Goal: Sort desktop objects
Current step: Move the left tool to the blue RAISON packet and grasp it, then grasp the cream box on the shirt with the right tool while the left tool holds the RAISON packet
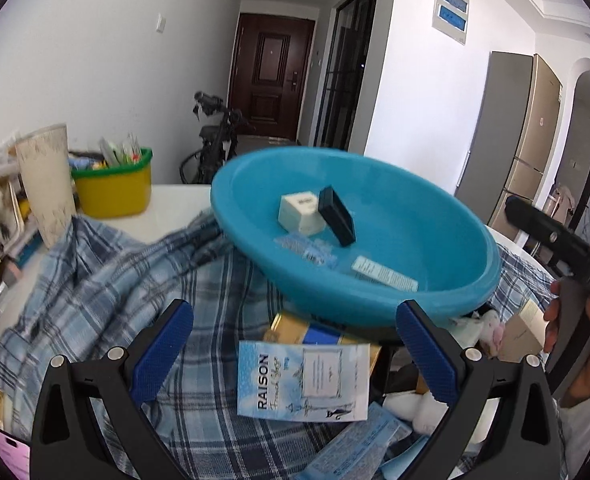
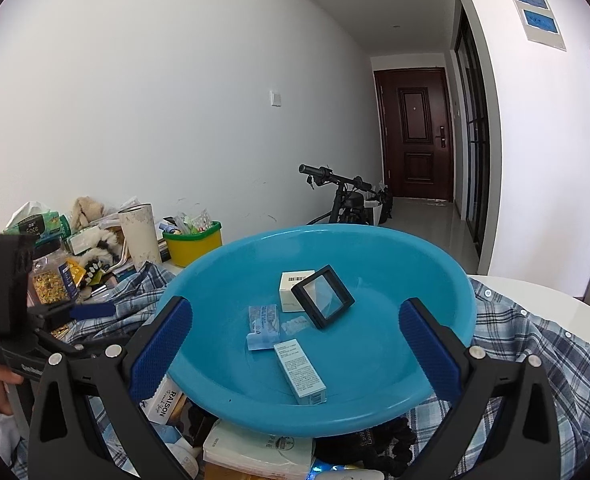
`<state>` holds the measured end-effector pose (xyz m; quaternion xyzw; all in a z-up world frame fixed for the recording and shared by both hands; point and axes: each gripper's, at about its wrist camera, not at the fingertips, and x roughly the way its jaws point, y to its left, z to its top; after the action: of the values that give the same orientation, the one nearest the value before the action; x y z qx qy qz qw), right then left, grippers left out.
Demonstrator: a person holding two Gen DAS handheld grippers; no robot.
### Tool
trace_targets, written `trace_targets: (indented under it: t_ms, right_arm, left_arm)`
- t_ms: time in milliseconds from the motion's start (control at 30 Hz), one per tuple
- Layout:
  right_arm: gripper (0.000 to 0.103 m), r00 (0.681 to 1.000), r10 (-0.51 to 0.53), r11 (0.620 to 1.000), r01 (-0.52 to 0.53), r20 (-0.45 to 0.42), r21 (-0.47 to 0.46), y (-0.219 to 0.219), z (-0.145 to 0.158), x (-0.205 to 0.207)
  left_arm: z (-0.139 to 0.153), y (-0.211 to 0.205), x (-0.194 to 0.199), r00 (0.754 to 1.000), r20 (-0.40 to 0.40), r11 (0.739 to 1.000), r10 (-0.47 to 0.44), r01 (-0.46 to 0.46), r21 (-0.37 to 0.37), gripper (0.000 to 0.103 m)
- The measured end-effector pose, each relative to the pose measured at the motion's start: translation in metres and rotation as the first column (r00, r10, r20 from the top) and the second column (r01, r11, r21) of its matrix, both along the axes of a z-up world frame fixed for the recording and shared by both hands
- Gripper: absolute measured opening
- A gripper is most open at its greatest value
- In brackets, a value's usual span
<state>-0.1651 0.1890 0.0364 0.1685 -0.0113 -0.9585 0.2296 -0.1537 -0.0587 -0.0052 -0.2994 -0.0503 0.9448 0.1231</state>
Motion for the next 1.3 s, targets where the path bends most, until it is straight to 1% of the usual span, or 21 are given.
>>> trace_targets:
  t_ms: [133,200,300,433,533,667,800,900,933,967,1000,1033,1133,1300]
  right_arm:
    - [0.103,1.000,-0.008,1.000,0.008,-0.001,-0.003,0.002,0.001,0.000]
    - [0.103,1.000,-0.009,1.000,0.009,-0.001,-0.003,0.002,0.000,-0.001]
    - [0.103,1.000,-0.007,1.000,0.007,0.006,-0.001,0.002,-0.001,-0.002]
    - [0.103,1.000,-0.005,1.000,0.005,0.009,0.002,0.001,-0.002,-0.003]
    - [0.103,1.000,-0.005,1.000,0.005,0.008,0.002,0.001,-0.002,-0.003]
    - [0.103,1.000,-0.003,1.000,0.003,0.007,0.002,0.000,-0.002,-0.003]
    - [0.103,1.000,-0.001,1.000,0.000,0.008,0.004,-0.001,-0.002,-0.002]
    - [0.103,1.000,-0.002,1.000,0.002,0.009,0.005,0.000,-0.002,-0.002]
    - [0.103,1.000,-0.002,1.000,0.002,0.008,0.006,0.000,-0.002,-0.002]
    - [0.103,1.000,-0.003,1.000,0.003,0.008,0.006,0.000,-0.002,-0.002]
    - [0.103,1.000,-0.005,1.000,0.004,0.008,0.006,0.000,-0.002,-0.002]
    - [0.103,1.000,-0.005,1.000,0.005,0.008,0.006,0.000,-0.002,-0.002]
    - [0.103,1.000,-0.007,1.000,0.007,0.013,0.009,0.000,-0.003,-0.004]
    - [0.103,1.000,-0.012,1.000,0.011,0.014,0.012,0.001,-0.004,-0.004]
  left_arm:
    - [-0.015,0.000,-0.002,0.998,0.038,0.997,-0.048,0.046,0.056,0.103]
    - [-0.019,0.004,-0.002,0.996,0.051,0.996,-0.076,0.073,0.059,0.103]
    - [-0.024,0.015,-0.001,0.992,0.066,0.994,-0.107,0.107,0.010,0.103]
    - [-0.034,0.028,-0.003,0.990,0.094,0.990,-0.102,0.110,-0.086,0.103]
    - [-0.039,0.030,-0.003,0.990,0.103,0.987,-0.095,0.107,-0.117,0.103]
    - [-0.046,0.028,-0.008,0.986,0.141,0.990,-0.094,0.108,-0.096,0.103]
    - [-0.051,0.032,-0.011,0.983,0.160,0.987,-0.092,0.112,-0.118,0.103]
    - [-0.053,0.031,-0.014,0.980,0.179,0.989,-0.086,0.106,-0.108,0.103]
    - [-0.053,0.030,-0.015,0.980,0.181,0.990,-0.086,0.105,-0.099,0.098]
    - [-0.053,0.028,-0.016,0.980,0.183,0.991,-0.083,0.101,-0.091,0.091]
    - [-0.053,0.026,-0.017,0.980,0.186,0.992,-0.077,0.093,-0.081,0.091]
    - [-0.053,0.023,-0.017,0.980,0.184,0.994,-0.073,0.087,-0.069,0.091]
    - [-0.051,0.022,-0.015,0.983,0.169,0.995,-0.068,0.080,-0.064,0.091]
    - [-0.048,0.024,-0.011,0.986,0.150,0.993,-0.077,0.089,-0.076,0.091]
